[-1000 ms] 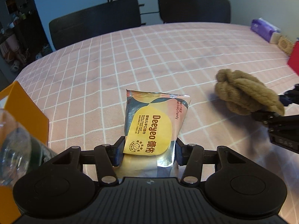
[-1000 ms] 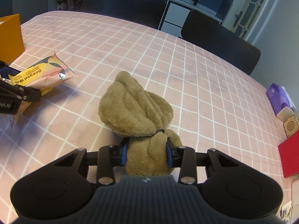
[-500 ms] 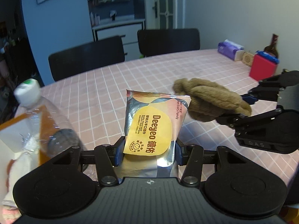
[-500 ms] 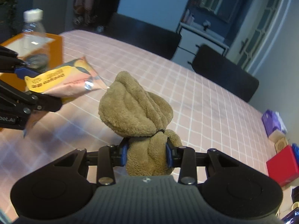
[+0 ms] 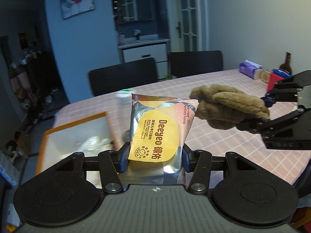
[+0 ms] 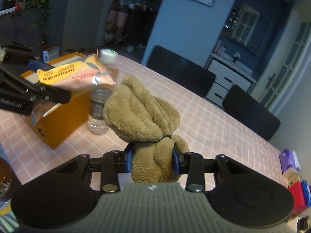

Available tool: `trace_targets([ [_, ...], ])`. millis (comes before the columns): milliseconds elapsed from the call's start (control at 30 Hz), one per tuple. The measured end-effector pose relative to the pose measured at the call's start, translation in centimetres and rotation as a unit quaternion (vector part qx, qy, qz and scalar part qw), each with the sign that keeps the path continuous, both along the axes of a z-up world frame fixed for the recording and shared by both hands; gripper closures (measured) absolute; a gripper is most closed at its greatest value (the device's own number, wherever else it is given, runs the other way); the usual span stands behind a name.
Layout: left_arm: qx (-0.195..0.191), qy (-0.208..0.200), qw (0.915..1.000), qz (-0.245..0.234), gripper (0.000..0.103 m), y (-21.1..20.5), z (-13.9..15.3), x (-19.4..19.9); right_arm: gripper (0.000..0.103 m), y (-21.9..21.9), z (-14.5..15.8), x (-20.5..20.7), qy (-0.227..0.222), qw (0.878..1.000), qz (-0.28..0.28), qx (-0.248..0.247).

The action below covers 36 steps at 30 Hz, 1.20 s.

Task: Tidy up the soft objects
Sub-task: 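Carry the snack packet and brown towel into the orange box and release both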

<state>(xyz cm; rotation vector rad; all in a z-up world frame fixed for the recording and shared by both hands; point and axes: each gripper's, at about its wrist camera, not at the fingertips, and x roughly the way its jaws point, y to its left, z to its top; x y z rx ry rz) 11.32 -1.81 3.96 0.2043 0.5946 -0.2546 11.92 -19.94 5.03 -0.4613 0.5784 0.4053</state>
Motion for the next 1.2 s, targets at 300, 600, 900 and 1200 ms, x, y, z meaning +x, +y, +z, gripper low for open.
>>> trace_targets([
  [300, 0.027, -0.006, 0.9971, 0.071, 0.044, 5.6, 0.2, -0.1, 0.065, 7.1, 1.4, -1.6, -0.013, 0.997, 0.073, -0.001],
  [600, 0.013, 0.009, 0.9929, 0.118, 0.044, 10.3, -0.2, 2.7, 0.065, 15.0, 1.0, 0.6, 0.003, 0.994, 0.108, 0.012],
  [900, -0.030, 0.074, 0.9827, 0.167, 0.045, 14.9, -2.2, 8.4, 0.065, 22.3, -1.4, 5.8, 0.038, 0.997, 0.067, 0.008],
  [1200, -0.062, 0.137, 0.9713, 0.184, 0.045, 17.4, -4.2, 12.1, 0.064, 25.7, -4.4, 11.6, 0.072, 0.997, 0.024, -0.010],
])
